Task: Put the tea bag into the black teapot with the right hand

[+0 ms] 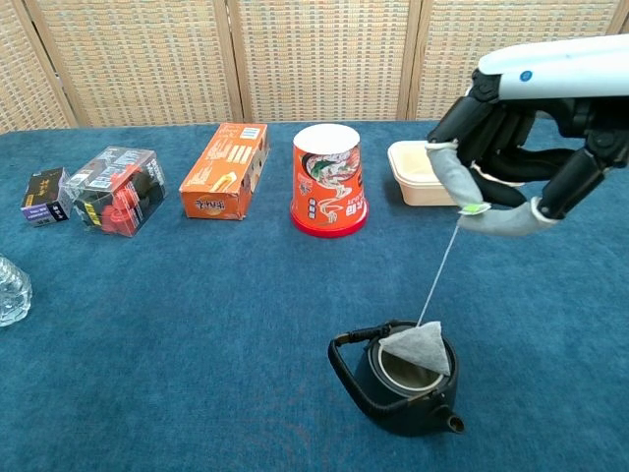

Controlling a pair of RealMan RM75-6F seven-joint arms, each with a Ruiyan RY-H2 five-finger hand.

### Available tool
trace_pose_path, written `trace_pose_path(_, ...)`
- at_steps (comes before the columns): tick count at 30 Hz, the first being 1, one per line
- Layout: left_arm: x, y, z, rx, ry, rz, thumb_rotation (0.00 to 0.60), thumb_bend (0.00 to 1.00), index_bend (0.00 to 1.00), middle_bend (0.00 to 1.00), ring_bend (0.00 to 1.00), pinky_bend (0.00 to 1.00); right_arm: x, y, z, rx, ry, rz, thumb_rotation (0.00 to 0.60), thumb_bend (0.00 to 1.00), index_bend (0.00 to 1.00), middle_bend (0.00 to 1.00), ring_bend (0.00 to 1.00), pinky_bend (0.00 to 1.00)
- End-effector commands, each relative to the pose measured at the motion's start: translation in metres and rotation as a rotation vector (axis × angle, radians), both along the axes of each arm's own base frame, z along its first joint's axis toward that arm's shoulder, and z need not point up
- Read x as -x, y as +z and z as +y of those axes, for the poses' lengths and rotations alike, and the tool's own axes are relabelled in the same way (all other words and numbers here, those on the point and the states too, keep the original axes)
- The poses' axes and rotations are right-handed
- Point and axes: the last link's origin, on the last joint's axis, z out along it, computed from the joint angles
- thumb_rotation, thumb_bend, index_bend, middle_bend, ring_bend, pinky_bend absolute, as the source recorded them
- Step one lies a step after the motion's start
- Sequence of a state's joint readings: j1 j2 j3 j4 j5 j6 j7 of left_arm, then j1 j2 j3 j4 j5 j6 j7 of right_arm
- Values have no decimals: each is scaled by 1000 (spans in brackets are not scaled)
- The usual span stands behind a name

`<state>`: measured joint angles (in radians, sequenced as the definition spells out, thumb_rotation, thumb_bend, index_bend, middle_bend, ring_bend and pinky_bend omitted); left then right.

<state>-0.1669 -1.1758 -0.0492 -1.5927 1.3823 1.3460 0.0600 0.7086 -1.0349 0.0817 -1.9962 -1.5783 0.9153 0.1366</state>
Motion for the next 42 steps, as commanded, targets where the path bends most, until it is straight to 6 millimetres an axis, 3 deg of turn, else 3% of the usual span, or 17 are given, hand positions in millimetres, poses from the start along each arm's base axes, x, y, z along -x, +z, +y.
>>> trace_pose_path(1, 1, -1, 0, 4, 2, 0, 600, 377, 0, 0, 0, 0, -1, -2, -1, -1, 1, 1, 600, 755, 676, 838, 875, 955)
trace_pose_path(28, -1, 2, -2, 0, -1, 3, 600, 377, 0, 0, 0, 0, 25, -17, 8, -34, 16, 57, 600, 755, 674, 820, 874, 955)
trace_pose_path(36, -4, 5, -3, -8, -3, 8, 600, 378, 0, 0, 0, 0, 34, -13, 7, -41, 44, 76, 599, 757, 479, 792, 874, 955)
trace_pose_path(38, -5, 5, -3, -9, -3, 10, 600, 378, 0, 0, 0, 0, 35, -11, 6, -37, 51, 73, 540, 756, 429, 789, 874, 955)
trace_pose_path(42, -6, 6, -3, -10, 1, 13, 600, 378, 0, 0, 0, 0, 37, -7, 4, -36, 60, 67, 282, 756, 359, 785, 874, 955)
